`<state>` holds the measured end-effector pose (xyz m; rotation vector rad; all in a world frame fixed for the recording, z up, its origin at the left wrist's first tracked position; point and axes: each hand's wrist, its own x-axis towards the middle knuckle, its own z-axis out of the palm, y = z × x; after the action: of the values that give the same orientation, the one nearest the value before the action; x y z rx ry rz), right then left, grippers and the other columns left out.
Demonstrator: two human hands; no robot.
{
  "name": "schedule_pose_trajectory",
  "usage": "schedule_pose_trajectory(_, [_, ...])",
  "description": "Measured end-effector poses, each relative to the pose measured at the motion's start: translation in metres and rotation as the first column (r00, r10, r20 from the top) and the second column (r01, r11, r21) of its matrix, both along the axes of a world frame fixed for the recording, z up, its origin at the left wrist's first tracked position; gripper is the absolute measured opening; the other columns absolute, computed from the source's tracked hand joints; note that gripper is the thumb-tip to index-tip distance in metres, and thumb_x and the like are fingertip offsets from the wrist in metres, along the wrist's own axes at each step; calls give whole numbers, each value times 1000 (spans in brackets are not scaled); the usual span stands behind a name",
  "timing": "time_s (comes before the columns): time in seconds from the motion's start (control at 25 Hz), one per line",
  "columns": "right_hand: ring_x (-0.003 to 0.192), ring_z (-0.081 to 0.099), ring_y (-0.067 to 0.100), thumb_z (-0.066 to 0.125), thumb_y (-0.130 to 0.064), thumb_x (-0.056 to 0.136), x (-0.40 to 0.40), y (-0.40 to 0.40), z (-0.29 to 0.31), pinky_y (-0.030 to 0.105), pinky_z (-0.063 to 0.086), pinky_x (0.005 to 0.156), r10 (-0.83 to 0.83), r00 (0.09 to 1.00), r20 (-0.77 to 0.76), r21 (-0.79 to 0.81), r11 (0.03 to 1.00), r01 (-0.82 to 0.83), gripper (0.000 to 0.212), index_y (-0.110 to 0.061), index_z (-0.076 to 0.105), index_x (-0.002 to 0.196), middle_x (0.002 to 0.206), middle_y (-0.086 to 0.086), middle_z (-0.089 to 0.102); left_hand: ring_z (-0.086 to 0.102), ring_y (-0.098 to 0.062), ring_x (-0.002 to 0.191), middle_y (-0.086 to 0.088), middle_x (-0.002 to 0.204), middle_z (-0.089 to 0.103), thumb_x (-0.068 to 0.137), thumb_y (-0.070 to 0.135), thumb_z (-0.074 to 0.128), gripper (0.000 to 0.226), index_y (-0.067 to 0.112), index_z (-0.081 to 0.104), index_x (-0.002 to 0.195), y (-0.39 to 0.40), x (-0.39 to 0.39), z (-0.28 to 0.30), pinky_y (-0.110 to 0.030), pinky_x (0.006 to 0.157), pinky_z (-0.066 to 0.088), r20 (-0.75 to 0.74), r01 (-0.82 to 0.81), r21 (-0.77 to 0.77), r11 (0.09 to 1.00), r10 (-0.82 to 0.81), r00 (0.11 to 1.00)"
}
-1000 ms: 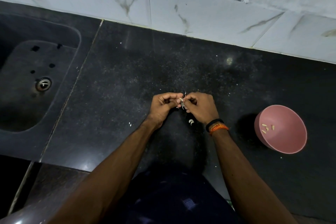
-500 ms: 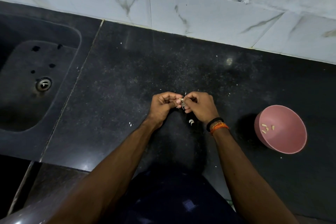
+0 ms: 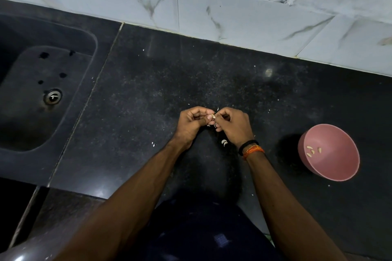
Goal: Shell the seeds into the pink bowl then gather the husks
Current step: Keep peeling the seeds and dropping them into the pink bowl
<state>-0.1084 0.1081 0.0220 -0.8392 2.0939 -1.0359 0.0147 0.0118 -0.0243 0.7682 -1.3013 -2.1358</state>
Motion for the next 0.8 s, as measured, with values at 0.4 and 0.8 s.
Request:
schedule_pose_trajectory(0.4, [75, 74, 13, 73, -9, 88, -5, 5, 0, 42, 64, 73, 11, 999, -37, -54, 998, -13, 7, -14, 76, 91, 84, -2, 75, 71, -19, 82, -12, 90, 73, 90, -12, 61, 13, -3, 65, 99, -4, 3, 3, -28, 75, 59, -54, 37, 70, 997, -33, 998])
schedule_pose_trajectory(0.8, [77, 70, 9, 72, -20, 91, -7, 1, 2, 42, 61, 73, 104, 961, -255, -126, 982, -140, 7, -17, 78, 94, 89, -5, 72, 71, -19, 83, -12, 90, 75, 87, -14, 63, 19, -2, 70, 100, -4, 5, 1, -27, 75, 59, -72, 6, 95, 995, 0, 997])
